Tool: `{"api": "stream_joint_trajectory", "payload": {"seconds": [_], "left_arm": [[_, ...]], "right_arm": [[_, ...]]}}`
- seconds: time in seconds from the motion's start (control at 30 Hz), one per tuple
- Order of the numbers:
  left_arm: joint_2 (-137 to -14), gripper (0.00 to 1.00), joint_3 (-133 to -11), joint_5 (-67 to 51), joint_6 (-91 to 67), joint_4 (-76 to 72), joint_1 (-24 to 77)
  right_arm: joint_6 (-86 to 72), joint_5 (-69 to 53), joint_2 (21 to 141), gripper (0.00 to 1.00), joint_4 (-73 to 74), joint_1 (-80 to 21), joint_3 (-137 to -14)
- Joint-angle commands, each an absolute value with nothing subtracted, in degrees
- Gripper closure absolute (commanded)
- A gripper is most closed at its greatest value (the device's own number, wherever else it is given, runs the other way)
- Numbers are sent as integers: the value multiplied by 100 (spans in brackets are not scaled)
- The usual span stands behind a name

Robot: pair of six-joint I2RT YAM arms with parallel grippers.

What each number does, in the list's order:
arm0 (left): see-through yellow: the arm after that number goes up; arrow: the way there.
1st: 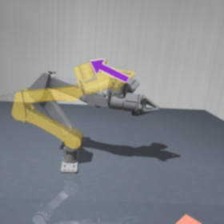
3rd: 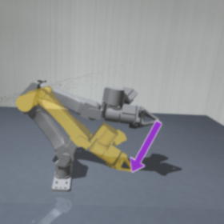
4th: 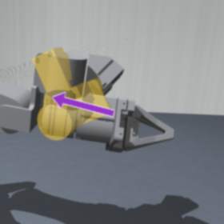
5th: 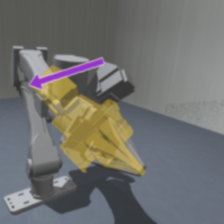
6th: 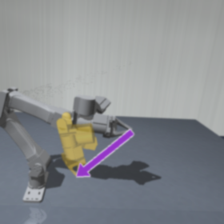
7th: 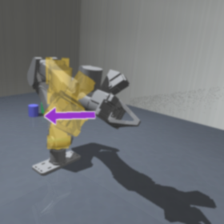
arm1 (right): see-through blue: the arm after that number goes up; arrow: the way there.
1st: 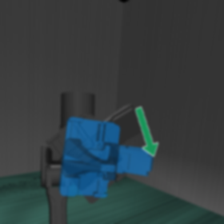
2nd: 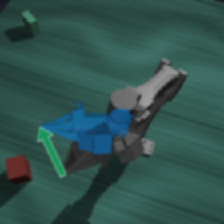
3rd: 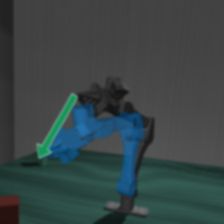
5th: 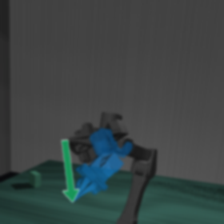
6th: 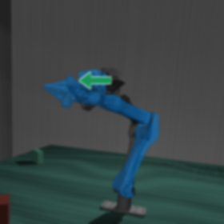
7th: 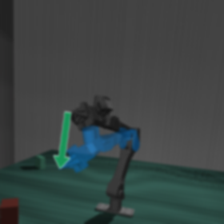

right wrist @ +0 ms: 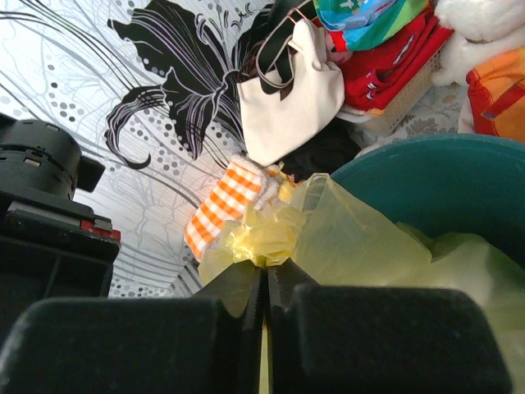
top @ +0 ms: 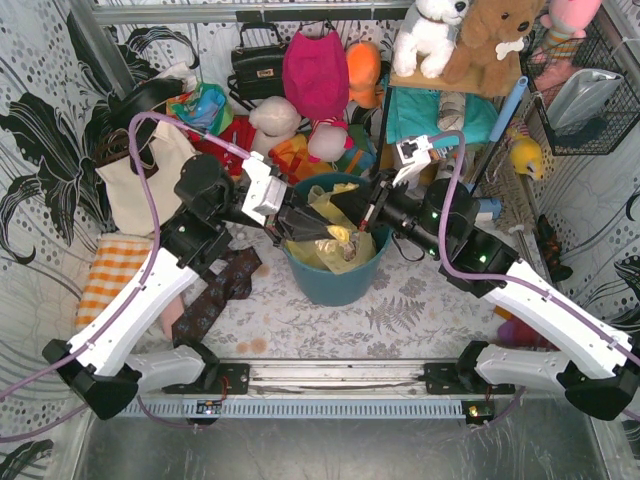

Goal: Tie the trash bag

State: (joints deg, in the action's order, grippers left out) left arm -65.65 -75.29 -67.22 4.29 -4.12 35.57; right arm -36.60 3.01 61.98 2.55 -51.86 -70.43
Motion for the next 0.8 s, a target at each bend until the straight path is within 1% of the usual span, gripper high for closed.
{"api": "stream_joint_trajectory", "payload": {"seconds": [0.0, 0.03, 0.07, 0.13, 0.17, 0.23, 0.33, 0.43, 0.5, 0.63, 0.77], "left_arm": [[-6785, 100, -7758, -7887, -90, -1027, 3504], [-6842, 100, -7746, -7994, -387, -1404, 3500], [-6862, 100, -7709, -8053, -687, -1865, 3484], [-6875, 100, -7611, -7988, -1065, -2332, 3463], [-6863, 100, -7563, -7898, -1087, -2383, 3462], [-6796, 100, -7463, -7707, -1025, -2382, 3458], [-6729, 100, -7344, -7674, -952, -2358, 3463], [-6771, 100, -7387, -7718, -875, -2207, 3463], [-6820, 100, -7440, -7637, -861, -2135, 3462], [-6800, 100, -7476, -6878, -504, -1670, 3460], [-6718, 100, -7550, -6160, -90, -1103, 3463]], "right_arm": [[-3483, 178, 6208, 100, 556, -5210, -7449], [-3408, 178, 6217, 98, 694, -5211, -7564], [-3297, 177, 6217, 85, 824, -5204, -7708], [-3046, 200, 6173, 54, 1141, -5210, -7965], [-2903, 210, 6157, 42, 1331, -5212, -8111], [-2584, 268, 6127, 34, 1788, -5205, -8503], [-2113, 208, 6126, 31, 2511, -5211, -9162], [-1660, -45, 6206, 30, 3204, -5207, -9915], [-1455, -438, 6357, 30, 3764, -5211, -10441], [-1533, -1324, 6868, 31, 4696, -5210, -11408], [-1771, -1607, 7122, 32, 5112, -5206, -11563]]}}
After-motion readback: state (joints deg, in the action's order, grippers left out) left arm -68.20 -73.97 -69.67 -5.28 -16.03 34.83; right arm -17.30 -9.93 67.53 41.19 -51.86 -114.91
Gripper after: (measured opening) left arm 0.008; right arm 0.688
